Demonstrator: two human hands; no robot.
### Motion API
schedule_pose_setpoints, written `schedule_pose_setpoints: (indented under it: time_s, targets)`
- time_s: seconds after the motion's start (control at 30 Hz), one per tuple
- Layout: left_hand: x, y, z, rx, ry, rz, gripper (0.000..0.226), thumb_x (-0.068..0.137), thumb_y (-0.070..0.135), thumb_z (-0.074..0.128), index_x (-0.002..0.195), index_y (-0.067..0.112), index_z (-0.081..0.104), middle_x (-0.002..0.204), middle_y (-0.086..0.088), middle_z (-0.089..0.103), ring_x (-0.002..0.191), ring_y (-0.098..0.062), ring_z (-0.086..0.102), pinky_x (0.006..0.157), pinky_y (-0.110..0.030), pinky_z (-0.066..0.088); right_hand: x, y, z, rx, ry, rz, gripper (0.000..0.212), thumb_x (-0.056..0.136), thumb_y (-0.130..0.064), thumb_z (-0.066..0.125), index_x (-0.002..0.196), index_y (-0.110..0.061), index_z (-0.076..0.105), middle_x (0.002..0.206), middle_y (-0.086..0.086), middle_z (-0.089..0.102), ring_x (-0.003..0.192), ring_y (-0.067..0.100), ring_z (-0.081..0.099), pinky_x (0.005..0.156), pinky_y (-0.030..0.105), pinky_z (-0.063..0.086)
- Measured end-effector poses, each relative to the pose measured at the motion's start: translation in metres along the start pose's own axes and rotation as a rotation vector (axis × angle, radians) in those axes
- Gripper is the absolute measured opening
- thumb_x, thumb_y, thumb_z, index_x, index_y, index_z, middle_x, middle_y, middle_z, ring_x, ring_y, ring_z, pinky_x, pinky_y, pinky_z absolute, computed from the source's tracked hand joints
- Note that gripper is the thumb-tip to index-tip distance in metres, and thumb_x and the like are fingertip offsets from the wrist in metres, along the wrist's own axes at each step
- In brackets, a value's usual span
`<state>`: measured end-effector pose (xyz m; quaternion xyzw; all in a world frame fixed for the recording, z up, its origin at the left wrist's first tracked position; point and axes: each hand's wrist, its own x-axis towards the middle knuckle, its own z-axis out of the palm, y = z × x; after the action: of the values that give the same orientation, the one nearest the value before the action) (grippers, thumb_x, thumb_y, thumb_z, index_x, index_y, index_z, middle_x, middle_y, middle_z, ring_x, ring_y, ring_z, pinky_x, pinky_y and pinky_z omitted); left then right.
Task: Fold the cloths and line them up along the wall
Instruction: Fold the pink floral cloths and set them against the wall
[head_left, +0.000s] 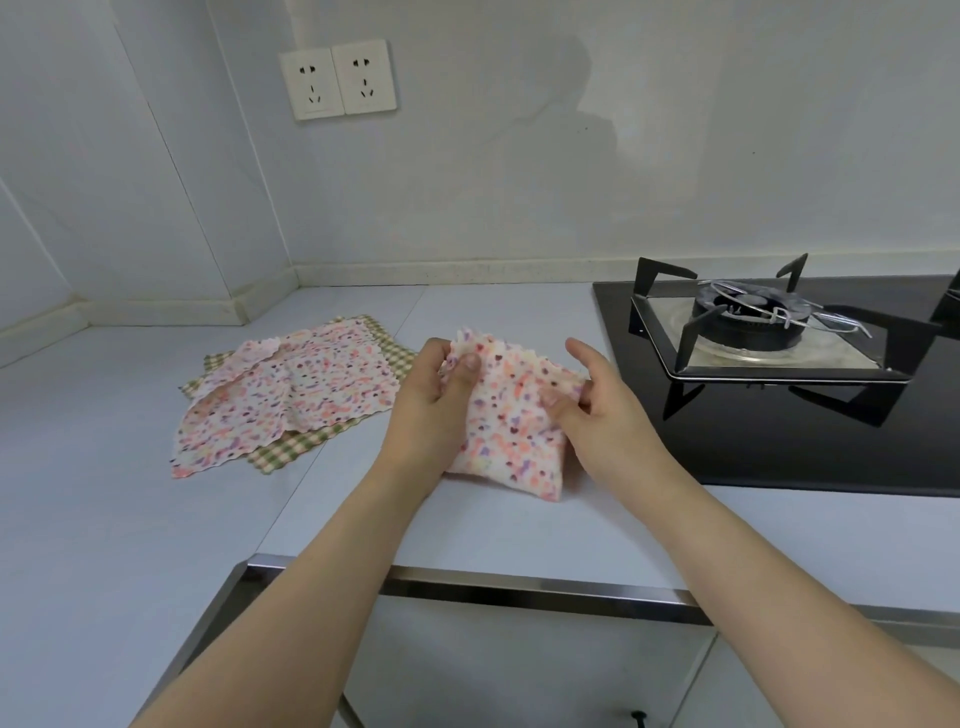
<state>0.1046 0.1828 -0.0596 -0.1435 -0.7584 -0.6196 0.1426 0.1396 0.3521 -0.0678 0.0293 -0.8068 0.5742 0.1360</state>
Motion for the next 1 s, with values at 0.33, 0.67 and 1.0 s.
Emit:
schedule_pose_setpoints:
  time_s: [0.33, 0.67, 1.0]
  targets:
    - [-0.026, 0.021, 0.003, 0.173, 0.042, 0.056, 0.026, 0.102, 0.028, 0.043, 0.078, 0.023, 0.034, 0.061, 0.009, 0.030, 0.049, -0.003, 0.028, 0.044, -0.018, 0.026, -0.011, -0.023, 0.006, 0.258, 0.081, 0.328, 0.033, 0.099, -0.042, 0.043, 0.114, -0.015, 0.055, 0.101, 0.000, 0.065, 0.092, 0.016, 0.064, 0.082, 0.032, 0.050]
    - [-0.057, 0.065, 0.006, 0.115, 0.142, 0.044, 0.026, 0.102, 0.032, 0.042, 0.090, 0.009, 0.042, 0.067, 0.001, 0.035, 0.053, -0.008, 0.032, 0.044, -0.018, 0.029, -0.040, -0.061, 0.003, -0.173, 0.288, 0.032, 0.030, 0.104, -0.035, 0.026, 0.104, -0.011, 0.043, 0.087, 0.000, 0.052, 0.076, 0.017, 0.053, 0.062, 0.033, 0.038]
    - [0.005, 0.035, 0.008, 0.081, 0.204, -0.012, 0.030, 0.103, 0.033, 0.038, 0.077, 0.018, 0.034, 0.065, 0.006, 0.029, 0.050, -0.004, 0.026, 0.044, -0.015, 0.026, 0.032, -0.043, 0.014, -0.063, 0.281, 0.023, 0.034, 0.104, -0.038, 0.029, 0.094, -0.010, 0.045, 0.077, -0.003, 0.049, 0.064, 0.011, 0.048, 0.052, 0.019, 0.038]
